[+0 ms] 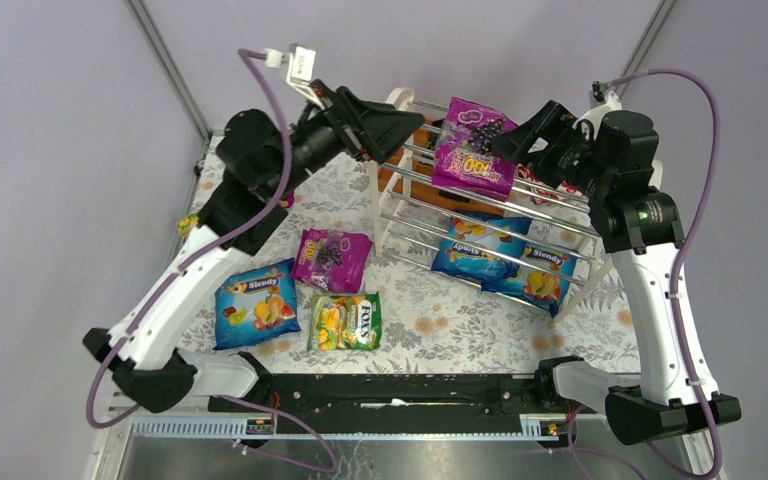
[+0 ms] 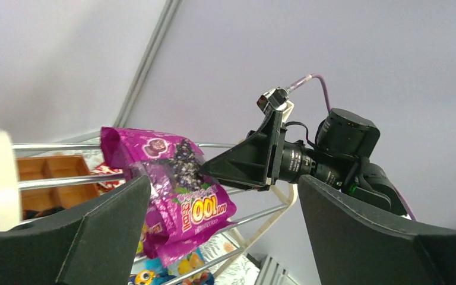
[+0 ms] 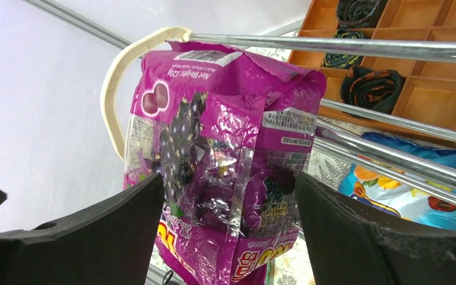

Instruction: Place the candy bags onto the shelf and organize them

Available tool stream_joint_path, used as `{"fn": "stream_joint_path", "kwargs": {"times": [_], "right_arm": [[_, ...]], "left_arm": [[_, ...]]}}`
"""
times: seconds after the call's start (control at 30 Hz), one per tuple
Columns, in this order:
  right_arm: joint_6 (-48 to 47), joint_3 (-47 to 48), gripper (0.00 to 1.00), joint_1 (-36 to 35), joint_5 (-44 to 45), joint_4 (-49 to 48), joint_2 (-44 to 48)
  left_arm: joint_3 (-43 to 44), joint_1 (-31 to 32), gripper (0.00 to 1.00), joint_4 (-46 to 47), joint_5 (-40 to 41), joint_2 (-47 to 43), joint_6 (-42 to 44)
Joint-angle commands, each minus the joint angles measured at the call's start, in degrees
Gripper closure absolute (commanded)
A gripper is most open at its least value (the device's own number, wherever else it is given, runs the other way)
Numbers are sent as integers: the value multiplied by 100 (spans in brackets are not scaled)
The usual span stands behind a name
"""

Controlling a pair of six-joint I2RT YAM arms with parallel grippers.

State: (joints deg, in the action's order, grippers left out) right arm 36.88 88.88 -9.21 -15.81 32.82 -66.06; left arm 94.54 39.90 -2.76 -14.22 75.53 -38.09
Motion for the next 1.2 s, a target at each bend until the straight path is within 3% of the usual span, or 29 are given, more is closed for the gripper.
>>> {"fn": "stream_joint_path", "kwargs": {"times": [0.0,0.17,0.47,0.53,0.7,0.8,0.83,0.93,0.97,1.03,1.17], "right_arm": [[42,-78,13,-187,-183,-332,-70],[-86,65,33,-393,140,-160,-186],[-217,130,68,-409,683,-86,77],[-260,161,73,-413,794,-60,129],[-434,307,100,-409,1255,97,236],[-424,228,100,-405,1117,8,269],[-422,209,89,-401,998,-23,269],[-325,8,43,-405,713,-196,277],[-290,-54,38,-401,630,-276,271],[-252,-118,33,-407,532,-344,234],[-241,-126,33,-408,575,-364,113]], "left_arm": [[-439,-1,1,-379,775,-609,637],[-1063,-5,1,-814,2098,-1126,1006],[-978,-9,1,-1964,2343,-1387,1737],[-987,-9,1,-2010,2380,-1460,1905],[-1347,-9,1,-1819,2632,-1689,2199],[-1691,-51,1,-1615,2700,-1824,2274],[-1803,-93,1,-1543,2686,-1877,2278],[-2071,-190,1,-1381,2692,-2016,2316],[-2143,-199,1,-1339,2733,-2049,2334],[-2286,-223,1,-1243,2840,-2137,2362],[-2513,-321,1,-1128,2900,-2287,2363]]}}
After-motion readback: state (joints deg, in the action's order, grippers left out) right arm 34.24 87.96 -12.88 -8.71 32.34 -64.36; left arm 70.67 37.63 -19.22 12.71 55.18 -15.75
